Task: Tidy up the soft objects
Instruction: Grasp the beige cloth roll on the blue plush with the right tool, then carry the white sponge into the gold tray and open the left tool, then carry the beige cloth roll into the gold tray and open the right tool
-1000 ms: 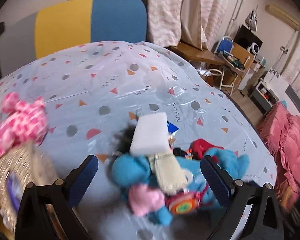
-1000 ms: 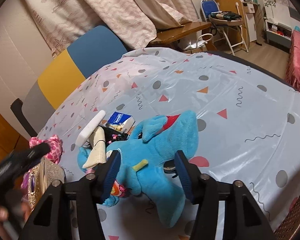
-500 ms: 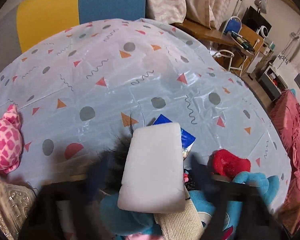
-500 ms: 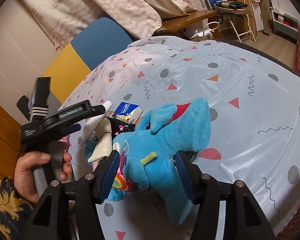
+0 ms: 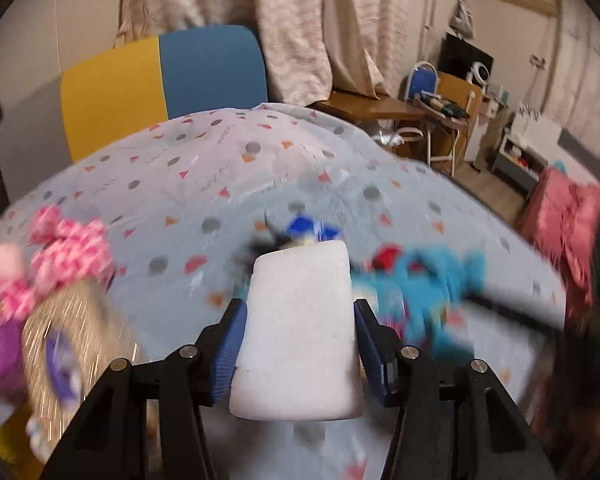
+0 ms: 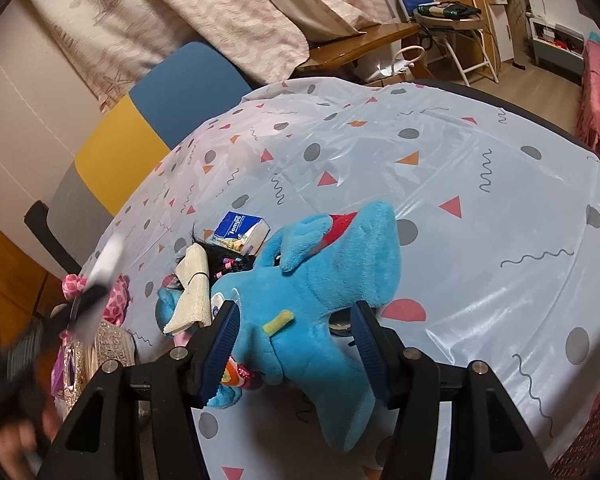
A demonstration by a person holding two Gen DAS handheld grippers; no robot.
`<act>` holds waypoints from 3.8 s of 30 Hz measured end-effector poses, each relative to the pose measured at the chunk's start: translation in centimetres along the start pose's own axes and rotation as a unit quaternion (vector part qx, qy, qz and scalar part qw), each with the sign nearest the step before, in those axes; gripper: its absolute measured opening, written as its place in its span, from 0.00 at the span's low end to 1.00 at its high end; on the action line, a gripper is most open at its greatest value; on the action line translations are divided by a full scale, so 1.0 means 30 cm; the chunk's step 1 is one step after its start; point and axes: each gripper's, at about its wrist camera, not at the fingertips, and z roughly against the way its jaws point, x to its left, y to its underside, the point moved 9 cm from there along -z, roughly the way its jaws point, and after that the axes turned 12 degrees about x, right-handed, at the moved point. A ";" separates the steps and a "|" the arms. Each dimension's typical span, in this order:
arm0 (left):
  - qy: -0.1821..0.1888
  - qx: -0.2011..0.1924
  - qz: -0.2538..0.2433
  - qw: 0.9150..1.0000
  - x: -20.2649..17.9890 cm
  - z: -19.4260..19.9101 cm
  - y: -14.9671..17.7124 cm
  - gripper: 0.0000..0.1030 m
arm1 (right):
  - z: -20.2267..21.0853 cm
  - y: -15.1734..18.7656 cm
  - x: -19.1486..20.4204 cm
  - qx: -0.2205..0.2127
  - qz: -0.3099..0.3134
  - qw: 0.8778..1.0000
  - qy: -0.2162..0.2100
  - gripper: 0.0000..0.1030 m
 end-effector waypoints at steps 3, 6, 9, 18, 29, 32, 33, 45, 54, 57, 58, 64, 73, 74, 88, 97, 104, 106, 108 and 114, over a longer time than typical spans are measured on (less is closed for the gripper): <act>-0.022 0.015 -0.017 1.000 -0.027 0.003 0.200 0.53 | 0.008 0.001 0.003 -0.005 0.002 1.000 0.002 0.57; -0.025 0.058 0.001 0.998 -0.021 -0.052 0.391 0.53 | 0.015 0.002 0.011 -0.009 0.009 1.000 0.003 0.57; -0.057 0.091 0.027 0.994 0.032 -0.116 0.532 0.53 | 0.033 0.002 0.032 -0.020 0.020 1.000 -0.006 0.57; -0.043 0.056 0.054 0.996 0.073 -0.155 0.577 0.55 | -0.001 0.041 0.208 0.020 0.117 0.992 -0.036 0.51; -0.028 0.043 0.063 0.997 0.076 -0.150 0.586 0.55 | -0.288 -0.089 0.351 0.116 0.172 0.978 0.018 0.46; -0.028 0.040 0.065 0.997 0.076 -0.154 0.583 0.56 | -0.369 -0.097 0.367 0.136 0.186 0.972 0.042 0.46; -0.028 0.039 0.064 0.997 0.074 -0.155 0.583 0.56 | -0.397 -0.088 0.370 0.148 0.190 0.970 0.043 0.43; -0.027 0.039 0.066 0.997 0.072 -0.130 0.605 0.55 | -0.167 0.032 0.424 0.111 0.246 0.963 -0.013 0.20; -0.008 0.050 0.101 0.994 0.088 -0.061 0.635 0.54 | -0.207 0.412 0.399 0.232 0.320 0.918 -0.042 0.20; -0.009 0.036 0.105 0.994 0.093 -0.009 0.635 0.54 | -0.286 0.493 0.372 0.267 0.328 0.906 -0.007 0.20; -0.008 0.030 0.106 0.994 0.095 0.010 0.631 0.54 | -0.308 0.504 0.361 0.270 0.338 0.901 0.018 0.20; 0.002 -0.008 0.129 0.992 0.136 0.139 0.597 0.54 | -0.317 0.500 0.345 0.276 0.323 0.905 0.011 0.22; -0.029 -0.051 0.268 0.962 0.490 0.360 0.631 0.55 | -0.316 0.514 0.362 0.264 0.335 0.904 0.023 0.23; -0.037 -0.049 0.286 0.956 0.541 0.369 0.644 0.55 | -0.316 0.514 0.362 0.264 0.336 0.904 0.023 0.23; -0.075 0.025 0.451 0.889 1.042 0.180 0.757 0.55 | -0.309 0.512 0.362 0.258 0.346 0.902 0.029 0.23; -0.083 0.040 0.445 0.891 1.077 0.095 0.733 0.74 | -0.319 0.517 0.368 0.257 0.349 0.901 0.032 0.24; -0.130 0.010 0.416 0.900 1.018 0.230 0.758 0.77 | -0.326 0.517 0.368 0.252 0.354 0.900 0.040 0.24; -0.140 0.000 0.405 0.903 0.981 0.273 0.772 0.77 | -0.328 0.517 0.369 0.252 0.355 0.899 0.041 0.24; -0.153 -0.004 0.396 0.905 0.948 0.304 0.791 0.77 | -0.328 0.518 0.371 0.250 0.359 0.898 0.043 0.24; -0.164 -0.012 0.384 0.909 0.864 0.369 0.853 0.77 | -0.326 0.523 0.374 0.248 0.363 0.897 0.044 0.25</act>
